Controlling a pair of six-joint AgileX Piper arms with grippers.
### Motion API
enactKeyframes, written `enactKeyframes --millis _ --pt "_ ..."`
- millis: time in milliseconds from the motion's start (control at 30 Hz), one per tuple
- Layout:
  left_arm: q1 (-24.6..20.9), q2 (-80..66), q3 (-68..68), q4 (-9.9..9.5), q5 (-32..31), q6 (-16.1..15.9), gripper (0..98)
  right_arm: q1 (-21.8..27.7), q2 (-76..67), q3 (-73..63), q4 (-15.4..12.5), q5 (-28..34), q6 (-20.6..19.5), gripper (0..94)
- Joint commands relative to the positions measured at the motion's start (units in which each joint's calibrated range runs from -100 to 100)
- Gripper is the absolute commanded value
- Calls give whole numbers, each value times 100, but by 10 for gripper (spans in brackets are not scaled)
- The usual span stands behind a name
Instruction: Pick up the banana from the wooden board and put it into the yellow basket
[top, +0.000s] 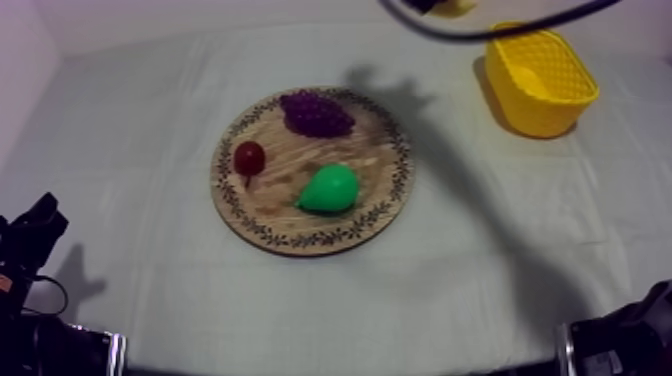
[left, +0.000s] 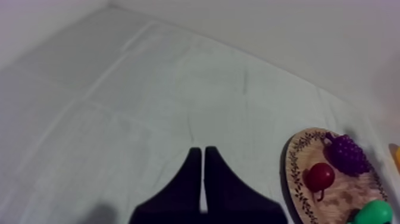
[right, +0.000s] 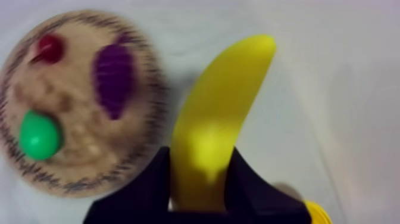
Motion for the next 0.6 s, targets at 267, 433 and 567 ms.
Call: enactKeyframes --millis 267,433,567 --pt "-1 -5 -1 -3 -2 1 1 1501 -132 156 493 -780 -703 76" --pt "-1 -5 -1 -3 -2 0 1 1829 143 311 760 -1082 -1088 75" --pt "-1 -5 -1 -3 -2 -1 1 1936 397 544 950 -1174 -1323 74"
